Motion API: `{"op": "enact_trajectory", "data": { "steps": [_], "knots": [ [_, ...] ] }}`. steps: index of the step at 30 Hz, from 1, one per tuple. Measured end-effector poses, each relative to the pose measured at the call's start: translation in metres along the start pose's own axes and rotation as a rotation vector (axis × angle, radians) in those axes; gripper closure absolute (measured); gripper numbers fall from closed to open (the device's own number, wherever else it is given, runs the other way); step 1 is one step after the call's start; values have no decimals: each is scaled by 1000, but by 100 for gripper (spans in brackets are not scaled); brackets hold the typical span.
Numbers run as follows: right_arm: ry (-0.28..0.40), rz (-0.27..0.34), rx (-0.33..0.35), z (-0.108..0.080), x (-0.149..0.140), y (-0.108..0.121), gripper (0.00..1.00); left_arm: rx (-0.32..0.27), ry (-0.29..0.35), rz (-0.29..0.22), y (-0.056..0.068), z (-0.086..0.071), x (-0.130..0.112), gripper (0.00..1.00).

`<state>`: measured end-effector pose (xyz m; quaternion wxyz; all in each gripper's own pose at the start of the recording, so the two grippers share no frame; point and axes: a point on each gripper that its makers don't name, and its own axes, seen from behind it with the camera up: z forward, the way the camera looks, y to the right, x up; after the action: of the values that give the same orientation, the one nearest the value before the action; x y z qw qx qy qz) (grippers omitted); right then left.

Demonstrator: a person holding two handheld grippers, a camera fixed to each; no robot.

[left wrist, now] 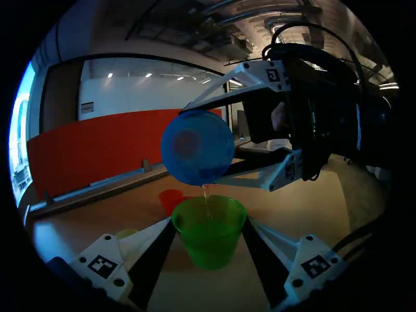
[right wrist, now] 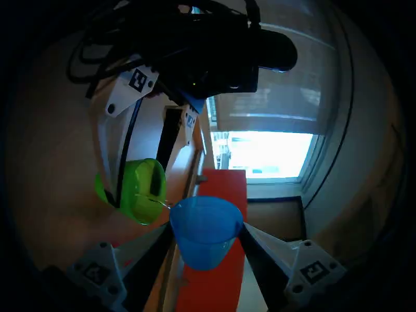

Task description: Pour water

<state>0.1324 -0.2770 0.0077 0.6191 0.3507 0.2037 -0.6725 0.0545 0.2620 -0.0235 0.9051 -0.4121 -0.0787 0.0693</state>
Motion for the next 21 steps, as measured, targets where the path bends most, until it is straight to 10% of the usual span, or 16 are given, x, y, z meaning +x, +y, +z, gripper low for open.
{"op": "enact_trajectory", "data": {
  "steps": [21],
  "knots": [
    [3, -72, -5, -4, 9, 0, 10, -3, -1, 2, 2, 1, 1, 13]
  ]
}}
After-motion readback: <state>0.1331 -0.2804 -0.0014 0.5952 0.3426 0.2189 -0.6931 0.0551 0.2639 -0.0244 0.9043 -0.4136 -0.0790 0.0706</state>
